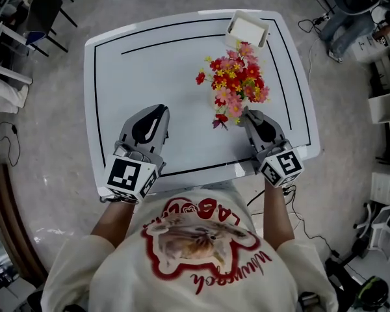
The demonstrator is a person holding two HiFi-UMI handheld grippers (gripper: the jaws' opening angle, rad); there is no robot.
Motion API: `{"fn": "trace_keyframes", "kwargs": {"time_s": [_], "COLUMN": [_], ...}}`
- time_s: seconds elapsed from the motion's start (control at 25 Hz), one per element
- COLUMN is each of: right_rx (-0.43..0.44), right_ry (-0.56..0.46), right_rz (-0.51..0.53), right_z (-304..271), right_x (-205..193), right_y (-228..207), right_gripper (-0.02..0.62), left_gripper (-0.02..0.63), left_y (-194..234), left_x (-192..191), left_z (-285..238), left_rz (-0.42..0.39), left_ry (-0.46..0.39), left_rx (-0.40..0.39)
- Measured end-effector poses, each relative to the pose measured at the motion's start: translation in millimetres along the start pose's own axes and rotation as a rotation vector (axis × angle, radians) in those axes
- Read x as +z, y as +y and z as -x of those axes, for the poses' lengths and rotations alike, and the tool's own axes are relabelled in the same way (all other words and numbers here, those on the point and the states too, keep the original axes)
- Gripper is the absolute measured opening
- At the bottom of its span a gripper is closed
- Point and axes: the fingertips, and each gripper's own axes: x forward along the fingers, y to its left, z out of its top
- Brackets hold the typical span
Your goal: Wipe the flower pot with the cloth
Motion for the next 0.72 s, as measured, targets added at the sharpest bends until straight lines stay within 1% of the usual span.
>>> {"fn": "trace_keyframes", "kwargs": {"time_s": [0.12,0.2,0.28,0.36,0.44,0.52,0.72], "right_rx": [-0.034,-0.040,-0.014,0.032,0.092,0.178,0.451], "right_ry": [0.016,0.022,0.020,0.027,0.040,0.043,0.079], "right_rz": [0.051,0.086,0.114,0.146,0.182,0.206,0.264], "right_z": [12,13,7,-4,-19,-39,-101], "right_x": [8,18,29,37,43,51,58], "right_y": [-33,-55,-74,-89,-101,-107,-104], "right_gripper": [0.043,0.044,0.044,0.044,0.044,0.043,0.043], "left_gripper": [0.025,0.025,0.025,0.025,0.025,0.025,0.026], "left_y": [-2,-2,-2,-2,-1,-2,-4], "left_x": [3,2,2,4,7,10,6], "left_z": [-5,-9,-14,-20,-26,-32,-34], "left_rz": [0.000,0.003,0.009,0.013,0.017,0.025,0.051], "left_ry": [-0.004,-0.001,0.002,0.004,0.001,-0.004,0.008], "left_rx": [0.010,0.030,0.055,0.082,0.112,0.145,0.276]}}
